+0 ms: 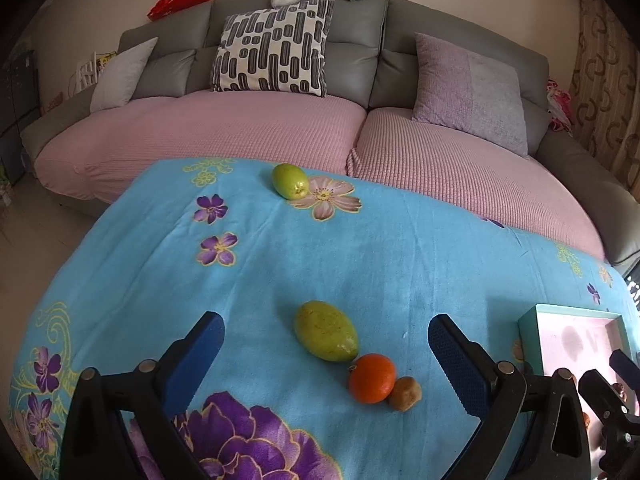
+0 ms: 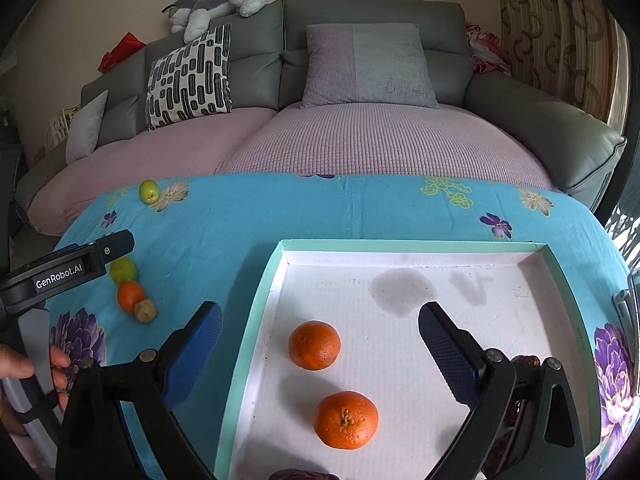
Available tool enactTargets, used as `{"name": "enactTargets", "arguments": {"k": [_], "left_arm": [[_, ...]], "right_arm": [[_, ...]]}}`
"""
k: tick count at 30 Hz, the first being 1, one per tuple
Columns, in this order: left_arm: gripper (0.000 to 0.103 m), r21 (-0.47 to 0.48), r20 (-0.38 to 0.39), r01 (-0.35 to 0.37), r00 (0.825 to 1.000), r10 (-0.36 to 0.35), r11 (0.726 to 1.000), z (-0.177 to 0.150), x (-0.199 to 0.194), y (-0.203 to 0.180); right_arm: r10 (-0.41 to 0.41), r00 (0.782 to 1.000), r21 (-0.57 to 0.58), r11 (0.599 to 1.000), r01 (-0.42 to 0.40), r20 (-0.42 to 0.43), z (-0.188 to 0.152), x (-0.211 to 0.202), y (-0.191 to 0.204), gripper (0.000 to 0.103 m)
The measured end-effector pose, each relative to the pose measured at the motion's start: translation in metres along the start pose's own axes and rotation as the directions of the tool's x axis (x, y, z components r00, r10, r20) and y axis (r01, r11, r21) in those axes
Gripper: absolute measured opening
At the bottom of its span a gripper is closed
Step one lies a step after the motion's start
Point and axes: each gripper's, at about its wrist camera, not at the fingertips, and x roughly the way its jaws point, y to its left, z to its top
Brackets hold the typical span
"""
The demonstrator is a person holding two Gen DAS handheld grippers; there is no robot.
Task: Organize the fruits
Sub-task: 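Withdraw both open tools toward the green pear and small brown fruit, then grasp the green pear with the left tool while the right tool grasps the small brown fruit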
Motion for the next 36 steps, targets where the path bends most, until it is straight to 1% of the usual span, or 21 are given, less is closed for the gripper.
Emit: {"name": "enactTargets", "arguments": {"k": [3,5,7,13,17,20,22,24,27,29,30,31,32,35,36], "left_arm": [[0.103,-0.062,-0.003,-0.028,1.000,0.028,0.998,0.000,-0.002,0.023],[0.103,-0.071,0.004,-0.067,0.998,0.067,0.995,0.000,-0.003,0.033],[0.103,-0.079,0.008,-0.090,0.996,0.091,0.993,0.000,-0.005,0.040],[0.103,-0.151,0.014,-0.050,0.998,0.053,0.987,0.003,-0.012,0.056],[0.101,-0.167,-0.005,-0.023,1.000,0.022,0.986,0.003,-0.006,0.057],[0.101,-0.173,-0.025,0.017,0.999,-0.022,0.985,0.002,0.004,0.052],[0.098,-0.173,-0.043,0.037,0.998,-0.045,0.984,0.001,0.012,0.047],[0.095,-0.165,-0.068,0.044,0.996,-0.056,0.985,-0.001,0.021,0.042],[0.090,-0.169,-0.095,0.046,0.993,-0.063,0.985,-0.004,0.031,0.039],[0.088,-0.186,-0.112,0.062,0.990,-0.084,0.981,-0.007,0.039,0.039],[0.087,-0.193,-0.122,0.067,0.988,-0.092,0.979,-0.008,0.042,0.039],[0.087,-0.199,-0.127,0.073,0.987,-0.099,0.977,-0.009,0.045,0.039],[0.086,-0.207,-0.130,0.081,0.985,-0.110,0.975,-0.010,0.047,0.039],[0.076,-0.229,-0.133,0.115,0.980,-0.148,0.967,-0.012,0.054,0.038],[0.072,-0.233,-0.135,0.124,0.978,-0.158,0.965,-0.013,0.056,0.037]], "right_arm": [[0.049,0.999,-0.002,0.999,-0.049,-0.018,0.006,0.008,0.014,0.099],[0.075,0.997,-0.005,0.997,-0.075,-0.022,0.009,0.013,0.024,0.099],[0.083,0.996,-0.003,0.997,-0.083,-0.020,0.013,0.015,0.033,0.099],[0.115,0.993,-0.018,0.993,-0.115,0.013,0.030,0.017,0.055,0.099],[0.151,0.988,-0.029,0.988,-0.150,0.016,0.035,0.022,0.070,0.098],[0.184,0.983,-0.052,0.982,-0.184,0.000,0.032,0.029,0.083,0.091],[0.200,0.979,-0.073,0.977,-0.201,-0.025,0.028,0.037,0.091,0.081],[0.218,0.974,-0.086,0.971,-0.222,-0.053,0.023,0.045,0.098,0.074],[0.240,0.964,-0.103,0.962,-0.252,-0.112,0.015,0.060,0.107,0.073],[0.259,0.953,-0.104,0.955,-0.277,-0.155,0.008,0.070,0.114,0.072],[0.270,0.946,-0.103,0.951,-0.291,-0.177,0.004,0.075,0.117,0.066],[0.278,0.941,-0.104,0.948,-0.302,-0.194,0.001,0.079,0.121,0.058],[0.282,0.936,-0.106,0.945,-0.309,-0.212,-0.002,0.083,0.124,0.055],[0.292,0.923,-0.116,0.937,-0.328,-0.251,-0.010,0.091,0.131,0.053],[0.296,0.919,-0.121,0.934,-0.335,-0.259,-0.012,0.093,0.134,0.050]]}}
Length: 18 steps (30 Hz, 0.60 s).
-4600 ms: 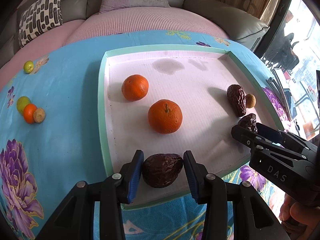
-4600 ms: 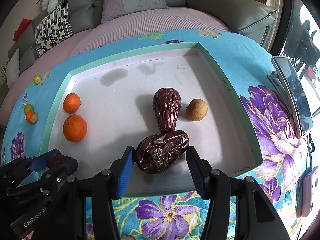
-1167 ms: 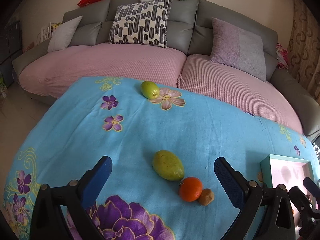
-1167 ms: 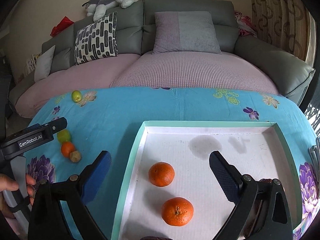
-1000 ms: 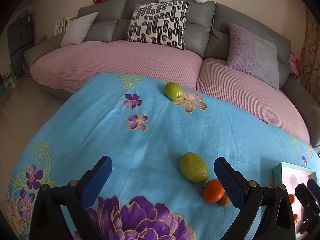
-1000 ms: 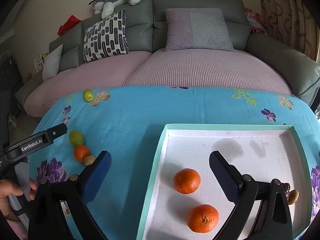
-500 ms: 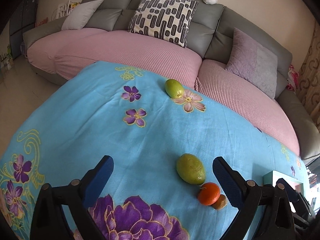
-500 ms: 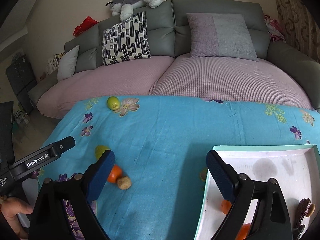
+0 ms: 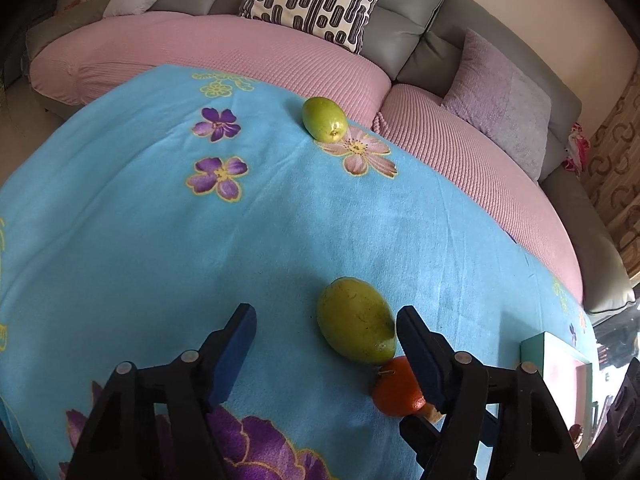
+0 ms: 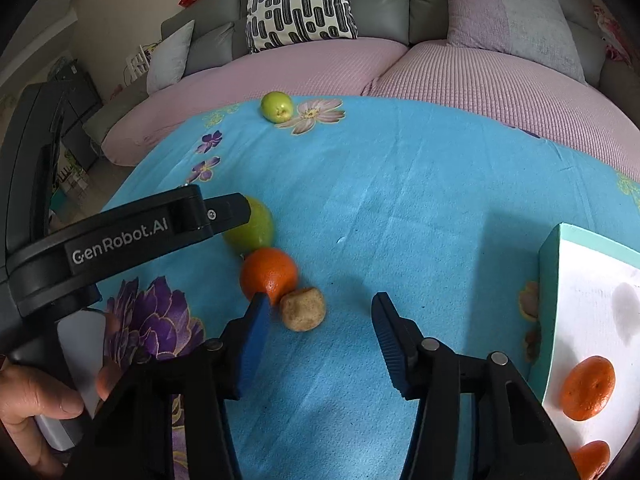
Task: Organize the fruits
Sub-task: 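Grasp the green pear with the left tool while the right tool grasps the small brown fruit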
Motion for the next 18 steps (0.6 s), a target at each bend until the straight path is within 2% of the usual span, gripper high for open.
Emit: {"name": "enactTargets", "arguments": {"k": [1,4,6,11,18], "left_arm": [[0.071,-0.001,-0.001,0.013,1.000,-0.013,1.000,0.000,0.001,-0.001],[0.057,0.001,-0.008,0.055,0.998,-0.055,0.998,-0.001,0.002,-0.004],[0.044,-0.002,-0.016,0.090,0.996,-0.090,0.996,-0.002,0.003,-0.006],[0.044,-0.004,-0.008,0.085,0.996,-0.085,0.996,-0.002,-0.001,-0.007],[0.044,0.002,0.037,0.055,0.998,-0.055,0.998,0.002,-0.017,-0.008]], "right_arm": [[-0.003,1.000,-0.007,1.000,0.003,-0.001,-0.001,0.001,0.002,0.046],[0.000,1.000,-0.014,1.000,0.000,0.000,-0.002,0.002,0.002,0.041],[-0.002,1.000,-0.012,1.000,0.002,-0.001,-0.002,0.002,0.000,0.034],[0.023,1.000,-0.013,1.000,-0.023,-0.002,-0.003,0.000,0.000,0.026],[0.001,1.000,-0.007,1.000,-0.001,0.010,-0.002,-0.009,-0.005,0.026]]}}
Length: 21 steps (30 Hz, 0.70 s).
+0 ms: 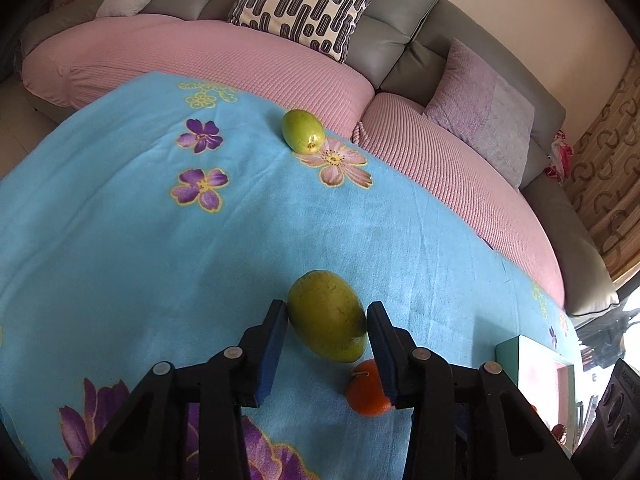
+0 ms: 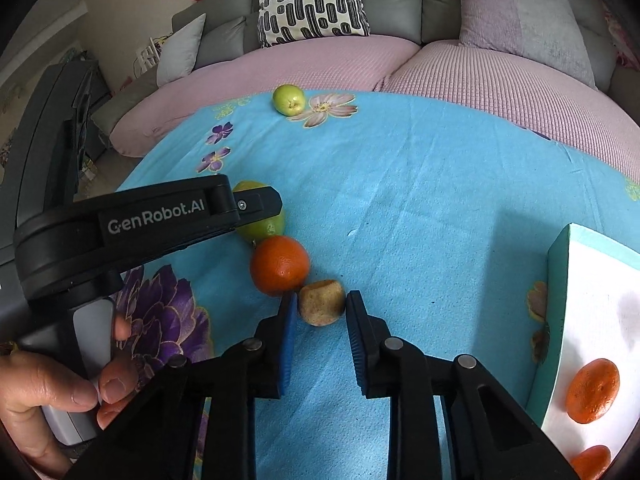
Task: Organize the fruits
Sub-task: 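Grasp the green pear with the left tool while the right tool grasps the small brown fruit, then lift the pear with the left tool while the right tool carries the brown fruit over the tray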
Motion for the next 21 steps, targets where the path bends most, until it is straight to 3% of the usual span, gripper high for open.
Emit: {"name": "enactTargets", "arguments": {"k": [12,21], "left_arm": [[0.044,0.076,0.121,0.019,0.992,-0.028,0.997,0.010,-0.049,-0.031],[0.044,0.206,0.116,0.102,0.985,-0.128,0.973,0.001,-0.064,-0.085]], "right_arm": [[-0.099,0.991,0.110,0.990,0.088,0.093,-0.001,-0.054,-0.042,0.026],[-0.247,0.955,0.215,0.954,0.210,0.163,-0.006,-0.105,-0.089,0.026]]}}
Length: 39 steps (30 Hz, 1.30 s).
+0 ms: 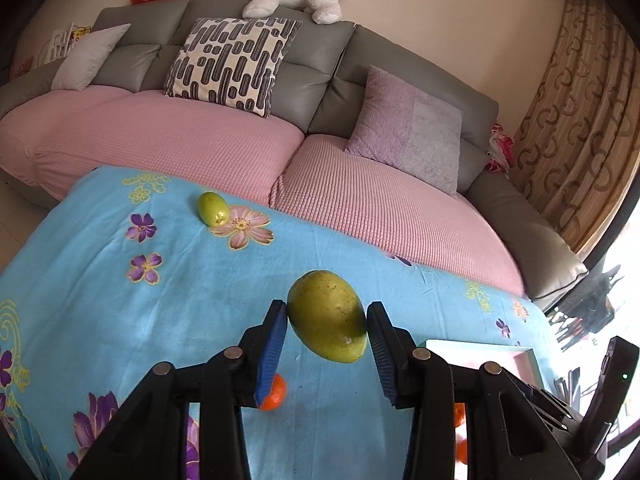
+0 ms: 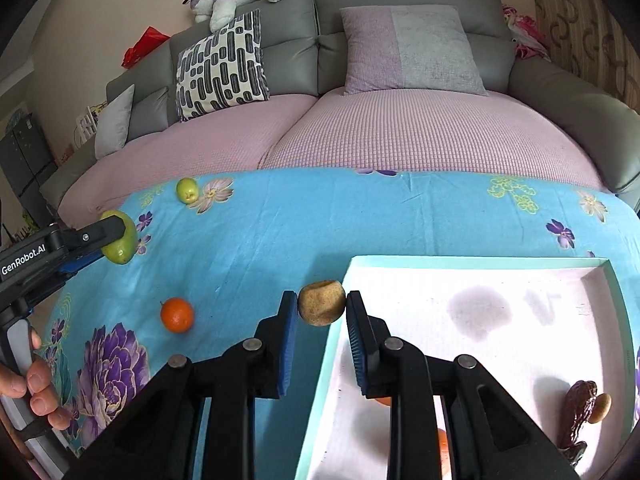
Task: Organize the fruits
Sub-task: 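Lift the pear with the left tool while the right tool carries the brown fruit over the tray, then lower and release the pear with the left tool while the right tool releases the brown fruit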
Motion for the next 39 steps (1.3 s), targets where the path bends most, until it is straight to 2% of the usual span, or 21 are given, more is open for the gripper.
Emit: {"name": "enactTargets", "arguments": {"k": [5,9,16,23,28,31,33,39], "left_arm": [[0.044,0.090,-0.054,0.080,0.996,-0.075,0.993,-0.010,0.012,-0.046],[0.044,0.166,-0.115,0.150,0.984,-0.132,0.975,-0.024,0.025,-0.086],[0.044,0.266,-0.207,0.217,0.964,-0.165,0.939,-0.053,0.048,-0.142],[0.044,0.279,-0.261,0.216,0.955,-0.142,0.936,-0.072,0.078,-0.154],[0.044,0.297,-0.260,0.187,0.959,-0.109,0.936,-0.079,0.090,-0.154],[0.044,0.295,-0.261,0.182,0.960,-0.104,0.938,-0.081,0.095,-0.152],[0.037,0.295,-0.254,0.177,0.962,-0.102,0.939,-0.082,0.096,-0.152],[0.037,0.298,-0.255,0.178,0.962,-0.101,0.938,-0.084,0.100,-0.154]], "right_arm": [[-0.096,0.995,0.081,0.992,0.095,0.013,-0.002,-0.016,-0.045,0.026],[-0.186,0.982,0.156,0.971,0.181,0.014,-0.007,-0.032,-0.082,0.026],[-0.275,0.961,0.274,0.926,0.261,0.014,-0.019,-0.057,-0.132,0.026],[-0.328,0.943,0.308,0.904,0.297,0.056,-0.021,-0.079,-0.149,0.026],[-0.301,0.951,0.311,0.912,0.267,0.067,-0.020,-0.068,-0.156,0.026],[-0.296,0.954,0.297,0.915,0.272,0.038,-0.020,-0.054,-0.155,0.026],[-0.292,0.956,0.285,0.918,0.276,0.014,-0.022,-0.045,-0.155,0.026],[-0.279,0.959,0.276,0.920,0.279,-0.039,-0.028,-0.026,-0.157,0.026]]}}
